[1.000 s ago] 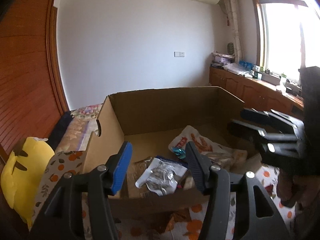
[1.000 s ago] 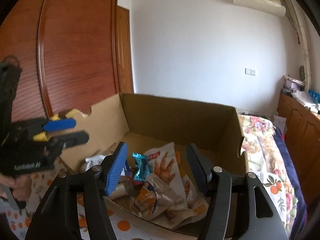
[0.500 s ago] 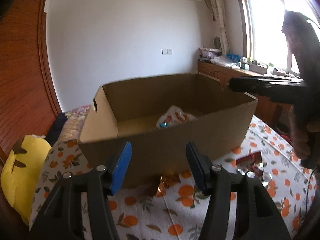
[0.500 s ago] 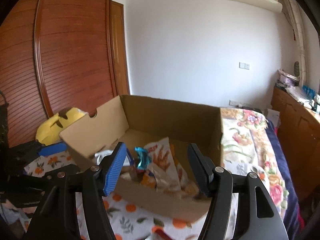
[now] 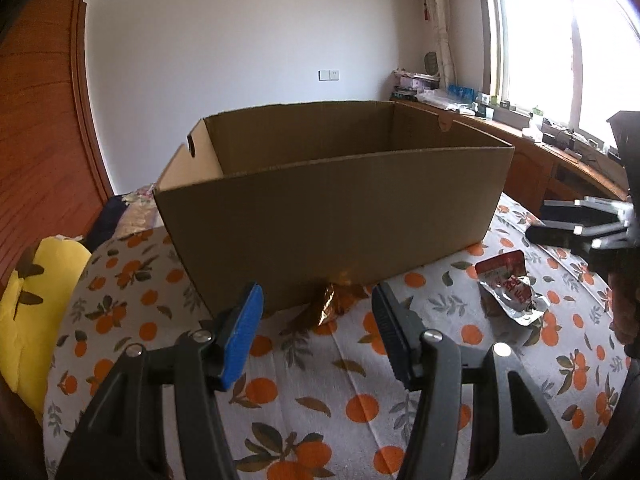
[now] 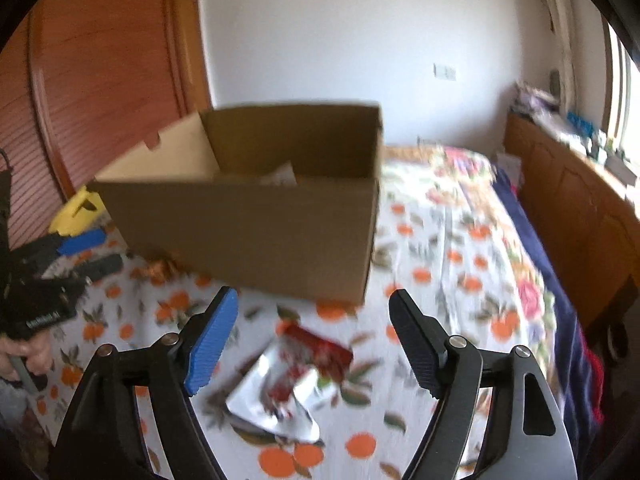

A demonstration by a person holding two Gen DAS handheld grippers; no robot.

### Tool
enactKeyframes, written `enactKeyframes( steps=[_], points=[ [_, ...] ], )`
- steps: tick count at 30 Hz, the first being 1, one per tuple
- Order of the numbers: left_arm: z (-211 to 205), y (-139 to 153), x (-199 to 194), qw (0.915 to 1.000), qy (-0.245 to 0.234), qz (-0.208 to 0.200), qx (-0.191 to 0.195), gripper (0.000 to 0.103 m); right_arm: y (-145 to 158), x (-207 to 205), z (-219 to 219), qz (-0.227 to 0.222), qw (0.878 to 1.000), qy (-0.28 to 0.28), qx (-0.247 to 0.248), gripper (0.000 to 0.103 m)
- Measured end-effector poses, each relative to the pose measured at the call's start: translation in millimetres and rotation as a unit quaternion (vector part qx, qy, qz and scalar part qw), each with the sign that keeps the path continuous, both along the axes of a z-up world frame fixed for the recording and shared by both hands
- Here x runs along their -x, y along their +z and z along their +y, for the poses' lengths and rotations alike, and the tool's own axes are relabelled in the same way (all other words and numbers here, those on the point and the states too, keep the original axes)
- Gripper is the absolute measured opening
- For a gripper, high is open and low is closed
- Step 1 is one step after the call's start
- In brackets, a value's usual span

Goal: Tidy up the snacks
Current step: 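Move both tools to the gold wrapper and red-and-white packet on the bedspread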

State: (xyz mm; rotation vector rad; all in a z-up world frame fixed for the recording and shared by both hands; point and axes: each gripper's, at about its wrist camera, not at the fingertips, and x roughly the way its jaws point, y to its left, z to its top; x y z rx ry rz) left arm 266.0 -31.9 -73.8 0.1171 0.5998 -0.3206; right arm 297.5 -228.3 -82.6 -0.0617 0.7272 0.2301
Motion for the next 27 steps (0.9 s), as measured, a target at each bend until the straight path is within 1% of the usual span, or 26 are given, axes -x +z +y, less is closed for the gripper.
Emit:
enactKeyframes(
  steps=[3, 8, 12, 15, 16, 17, 18, 20, 22, 25, 27],
  points=[
    [1.3, -4.4, -1.5, 1.0, 0.002, 0.004, 0.003, 0.057, -17.3, -0.9, -1.2, 0.023, 1.0, -0.009, 0.008, 0.08],
    [2.9, -10.2, -4.1, 0.9999, 0.002, 0.012, 0.004, 0.057, -39.5, -5.0, -6.9, 0.059, 0.998, -0.017, -0.001, 0.08],
    [5.8, -10.3, -6.1, 0.9998, 0.002, 0.016, 0.011, 0.057, -47.3, -6.8, -6.9, 0.075, 0.997, -0.012, -0.001, 0.077],
    [6.1, -11.9, -8.3, 0.9997, 0.003, 0.021, 0.01, 0.057, -50.1, -8.1, -4.9, 0.084, 0.996, -0.004, 0.011, 0.075],
    [5.6, -12.2, -8.4, 0.9997, 0.001, 0.022, 0.009, 0.057, -50.2, -7.6, -2.4, 0.082, 0.996, -0.001, 0.018, 0.072],
    [5.0, -12.5, -8.7, 0.9997, 0.0, 0.023, 0.007, 0.057, -49.8, -6.6, -0.1, 0.078, 0.997, 0.004, 0.022, 0.066],
    [4.3, -12.9, -8.9, 0.9997, 0.0, 0.023, 0.005, 0.057, -49.9, -5.2, 2.1, 0.076, 0.997, 0.011, 0.026, 0.065],
    [3.4, -14.0, -9.4, 0.9997, 0.001, 0.025, 0.001, 0.057, -51.5, -5.0, 7.0, 0.076, 0.996, 0.013, 0.039, 0.054],
    [3.0, -14.4, -10.3, 0.9996, 0.003, 0.027, -0.002, 0.057, -51.5, -3.4, 11.7, 0.072, 0.996, 0.021, 0.043, 0.048],
    [1.5, -15.5, -12.4, 0.9995, 0.005, 0.03, -0.009, 0.057, -51.9, -3.2, 10.0, 0.072, 0.996, 0.023, 0.039, 0.046],
    [-1.7, -16.9, -15.3, 0.999, 0.008, 0.037, -0.022, 0.057, -52.6, -3.2, 9.4, 0.072, 0.996, 0.023, 0.04, 0.046]
  ],
)
